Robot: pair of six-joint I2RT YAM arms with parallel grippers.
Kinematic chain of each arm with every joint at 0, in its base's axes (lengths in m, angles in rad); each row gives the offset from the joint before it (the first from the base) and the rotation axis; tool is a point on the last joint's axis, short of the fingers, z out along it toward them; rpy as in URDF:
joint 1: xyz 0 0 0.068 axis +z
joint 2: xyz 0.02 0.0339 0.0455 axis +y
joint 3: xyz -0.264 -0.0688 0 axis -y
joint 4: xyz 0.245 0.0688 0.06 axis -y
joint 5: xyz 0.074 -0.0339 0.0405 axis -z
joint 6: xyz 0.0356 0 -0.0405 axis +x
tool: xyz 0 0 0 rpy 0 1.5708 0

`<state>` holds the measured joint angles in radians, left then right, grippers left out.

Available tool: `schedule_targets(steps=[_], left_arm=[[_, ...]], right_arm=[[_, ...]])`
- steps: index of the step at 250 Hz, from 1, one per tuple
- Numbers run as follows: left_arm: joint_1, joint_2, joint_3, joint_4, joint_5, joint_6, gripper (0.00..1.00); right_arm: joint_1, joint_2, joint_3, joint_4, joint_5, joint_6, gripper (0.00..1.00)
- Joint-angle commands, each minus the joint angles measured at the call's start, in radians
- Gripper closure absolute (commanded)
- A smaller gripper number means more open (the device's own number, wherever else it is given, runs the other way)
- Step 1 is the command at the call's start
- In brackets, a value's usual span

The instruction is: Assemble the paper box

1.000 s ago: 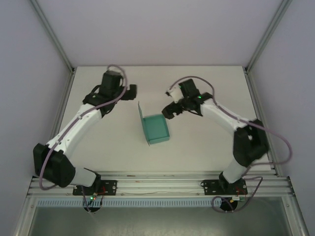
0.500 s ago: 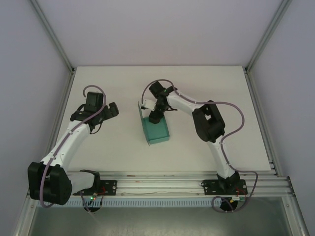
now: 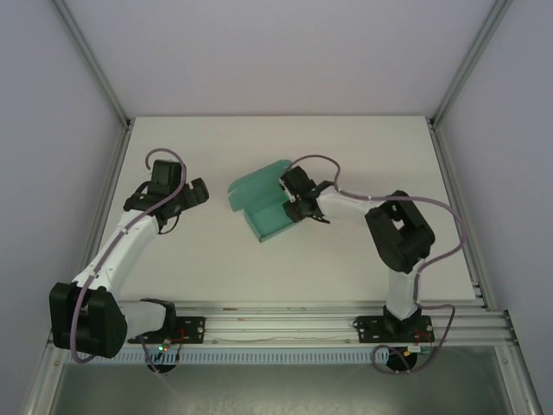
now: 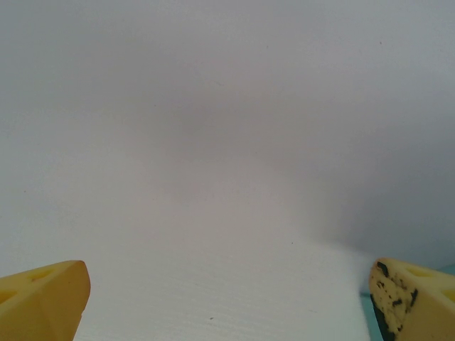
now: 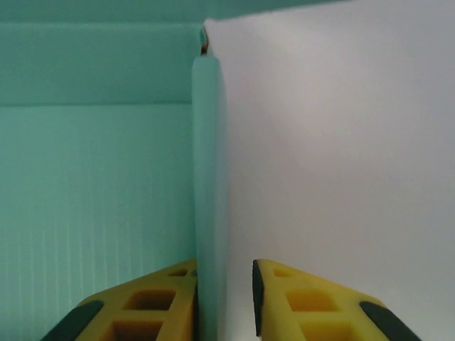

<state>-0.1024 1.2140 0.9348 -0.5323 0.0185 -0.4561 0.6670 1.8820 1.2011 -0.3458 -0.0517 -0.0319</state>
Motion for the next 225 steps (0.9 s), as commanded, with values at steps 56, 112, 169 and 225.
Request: schedule_targets(steps=[56, 112, 169, 225], left_arm=[[0.007, 0.067, 0.034, 0.092, 0.084, 0.032, 0.0], [0.007, 0.066, -0.064, 0.361, 0.348, 0.138, 0.0], [-0.031, 0.119, 0.011, 0.348, 0.656, 0.49, 0.0], [-0.121, 0.339, 0.29, 0.044, 0.772, 0.893, 0.0]], right_arm=[[0.123, -0.078, -0.065, -0.24, 0.275, 0.682, 0.76], [0.129, -0.133, -0.018, -0.266, 0.35, 0.679, 0.64], [0.094, -0.285, -0.036, -0.231, 0.363, 0.41, 0.3], [-0.095, -0.443, -0.055, -0.163, -0.041, -0.056, 0.05]])
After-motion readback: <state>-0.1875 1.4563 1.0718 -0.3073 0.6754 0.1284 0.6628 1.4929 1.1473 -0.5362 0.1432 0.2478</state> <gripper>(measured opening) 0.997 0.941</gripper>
